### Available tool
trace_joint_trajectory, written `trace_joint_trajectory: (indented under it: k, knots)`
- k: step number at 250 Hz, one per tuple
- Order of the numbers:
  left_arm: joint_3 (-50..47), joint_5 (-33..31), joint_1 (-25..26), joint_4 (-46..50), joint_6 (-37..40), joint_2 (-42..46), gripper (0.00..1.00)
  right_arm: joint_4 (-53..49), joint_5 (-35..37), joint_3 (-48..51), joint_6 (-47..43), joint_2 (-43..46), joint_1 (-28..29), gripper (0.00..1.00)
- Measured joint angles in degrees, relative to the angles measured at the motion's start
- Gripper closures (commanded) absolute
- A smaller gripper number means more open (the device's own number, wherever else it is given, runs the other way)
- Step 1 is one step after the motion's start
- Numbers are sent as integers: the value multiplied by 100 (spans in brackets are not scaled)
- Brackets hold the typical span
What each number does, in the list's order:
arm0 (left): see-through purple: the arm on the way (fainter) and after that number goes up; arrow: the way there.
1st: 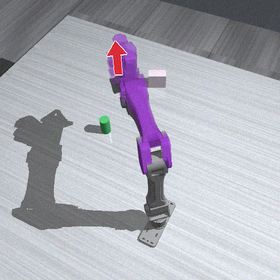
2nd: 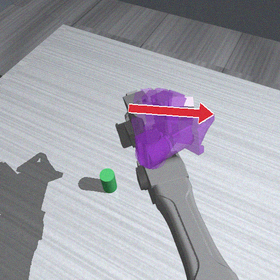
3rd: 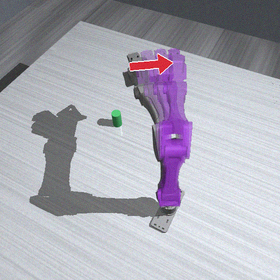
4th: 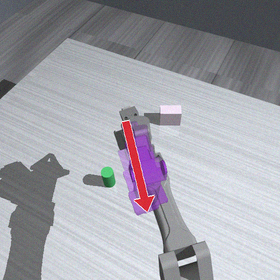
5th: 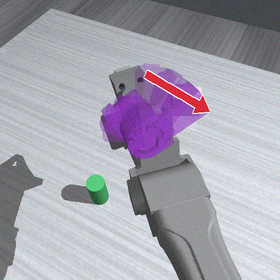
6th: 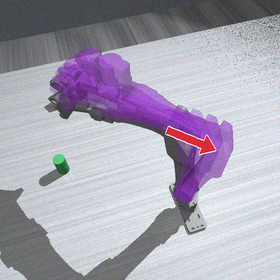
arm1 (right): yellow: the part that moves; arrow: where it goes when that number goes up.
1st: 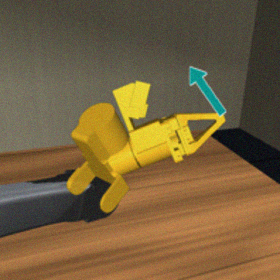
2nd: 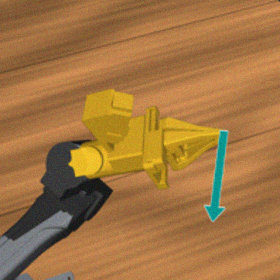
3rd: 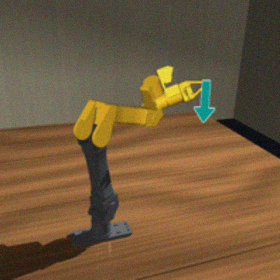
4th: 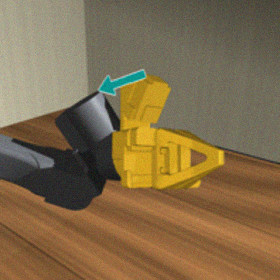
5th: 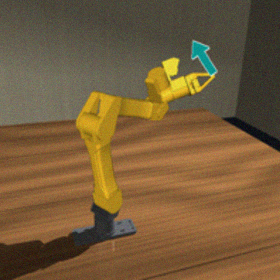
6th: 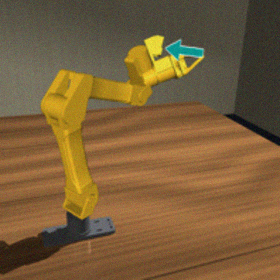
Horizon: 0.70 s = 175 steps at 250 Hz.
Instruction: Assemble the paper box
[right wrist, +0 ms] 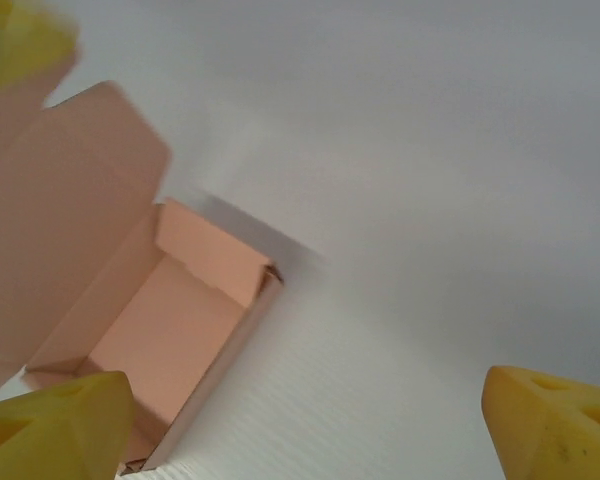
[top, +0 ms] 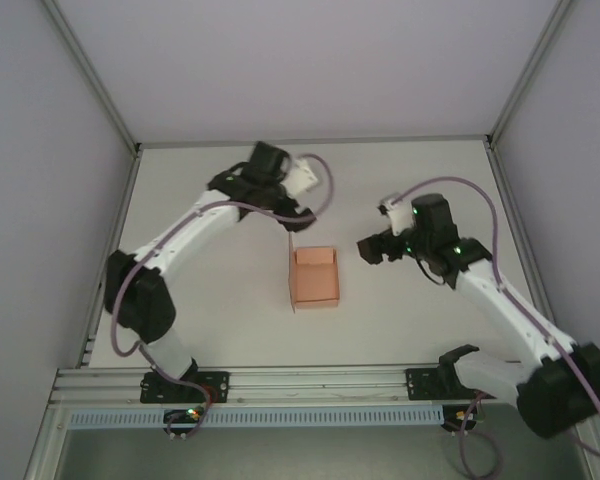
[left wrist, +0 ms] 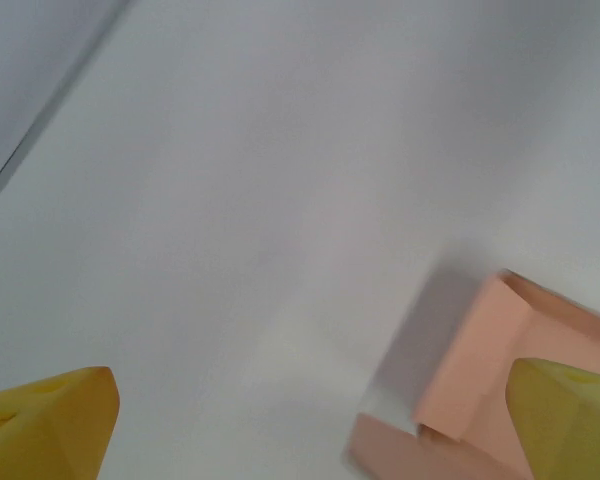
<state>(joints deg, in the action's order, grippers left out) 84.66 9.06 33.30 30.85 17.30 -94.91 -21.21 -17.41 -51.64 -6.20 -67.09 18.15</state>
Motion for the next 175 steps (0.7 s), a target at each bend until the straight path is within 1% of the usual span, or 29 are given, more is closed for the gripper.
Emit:
trace_joint_trajectory:
  k: [22,39,47,58,63,74,109,149,175]
  knots:
    - [-977,15,-728,-603,-1255,664,0,-31,-426,-656,-981,-933,173,12]
    - [-1786,-57,-1145,-962,-2017,1215,0,-160,-608,-1156,-1786,-1655,391,14]
    - [-2146,-155,-1270,-1054,-2319,1478,0,-251,-669,-1384,-2079,-1954,481,18]
    - [-2562,-291,-1364,-1091,-2662,1797,0,-439,-710,-1766,-2573,-2441,601,32]
    - [-2706,-334,-1386,-1095,-2782,1902,0,-527,-719,-1926,-2651,-2618,643,36]
    - [-3025,-439,-1414,-1080,-3053,2144,0,-728,-726,-2328,-3040,-3067,741,38]
    - [-3657,-640,-1473,-1051,-3560,2610,0,-1366,-702,-3412,-3757,-4144,914,39]
    - [-4061,-780,-1508,-981,-3794,2979,0,-2107,-699,-4129,-4315,-4835,1005,41]
    - [-4214,-785,-1508,-979,-3840,3099,0,-2518,-643,-4478,-4540,-5213,1067,44]
